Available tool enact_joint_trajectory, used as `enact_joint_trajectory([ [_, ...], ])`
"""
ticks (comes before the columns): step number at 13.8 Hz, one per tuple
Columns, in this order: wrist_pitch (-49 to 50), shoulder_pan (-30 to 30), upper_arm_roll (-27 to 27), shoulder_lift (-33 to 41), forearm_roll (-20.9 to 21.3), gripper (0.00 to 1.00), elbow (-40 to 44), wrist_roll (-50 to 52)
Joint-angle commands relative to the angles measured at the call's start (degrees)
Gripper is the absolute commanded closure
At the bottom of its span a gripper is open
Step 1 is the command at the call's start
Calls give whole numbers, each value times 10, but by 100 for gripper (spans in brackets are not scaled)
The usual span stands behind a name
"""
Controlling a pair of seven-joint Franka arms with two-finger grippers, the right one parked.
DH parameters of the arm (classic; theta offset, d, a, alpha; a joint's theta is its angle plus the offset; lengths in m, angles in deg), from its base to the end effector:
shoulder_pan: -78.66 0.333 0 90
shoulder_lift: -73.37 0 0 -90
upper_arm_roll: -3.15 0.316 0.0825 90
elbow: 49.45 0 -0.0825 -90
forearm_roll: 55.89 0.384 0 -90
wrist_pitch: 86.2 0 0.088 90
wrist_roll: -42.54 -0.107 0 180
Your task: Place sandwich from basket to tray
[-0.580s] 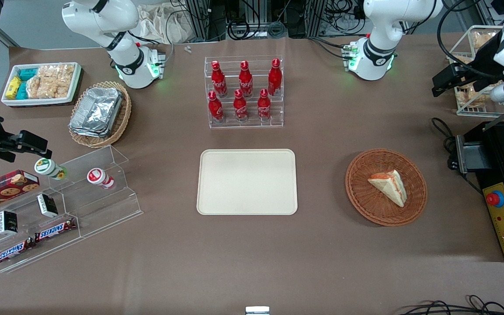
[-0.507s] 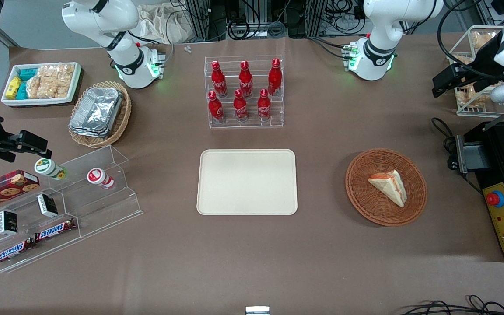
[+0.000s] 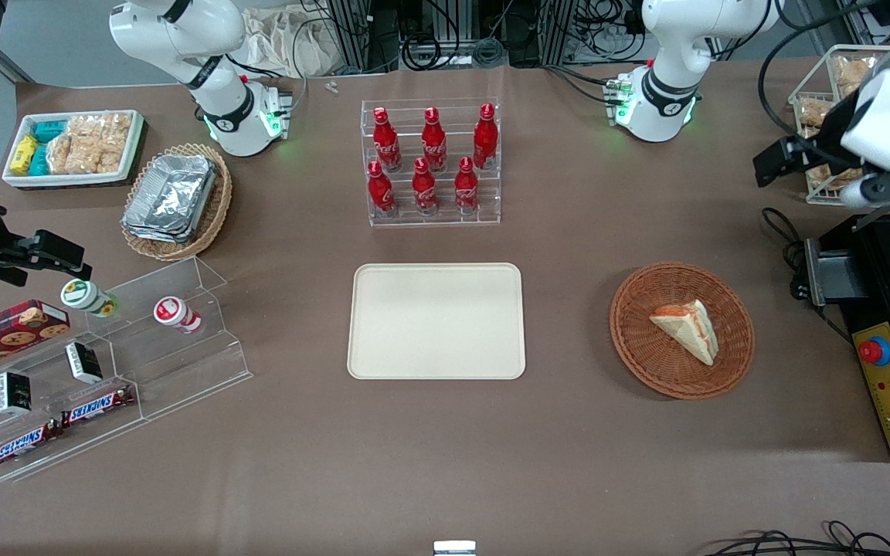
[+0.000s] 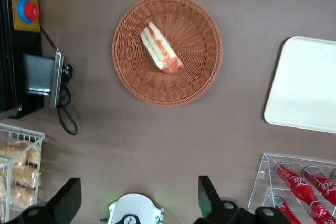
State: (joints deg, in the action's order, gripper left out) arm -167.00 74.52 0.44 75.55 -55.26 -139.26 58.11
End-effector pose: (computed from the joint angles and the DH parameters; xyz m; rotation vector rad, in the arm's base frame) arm 0.5217 -0.0619 0.6335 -3.0917 -0.2377 0.1777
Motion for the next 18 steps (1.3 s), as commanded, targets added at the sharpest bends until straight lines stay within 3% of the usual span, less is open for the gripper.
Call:
enact_joint_trajectory([
  [1, -56, 22, -4, -2, -2, 0, -63, 51],
  [8, -384, 29, -5, -40, 4, 0, -308, 294],
  [13, -549, 29, -5, -129, 5, 0, -344, 385],
  [18, -607, 27, -5, -176, 7, 0, -342, 409],
])
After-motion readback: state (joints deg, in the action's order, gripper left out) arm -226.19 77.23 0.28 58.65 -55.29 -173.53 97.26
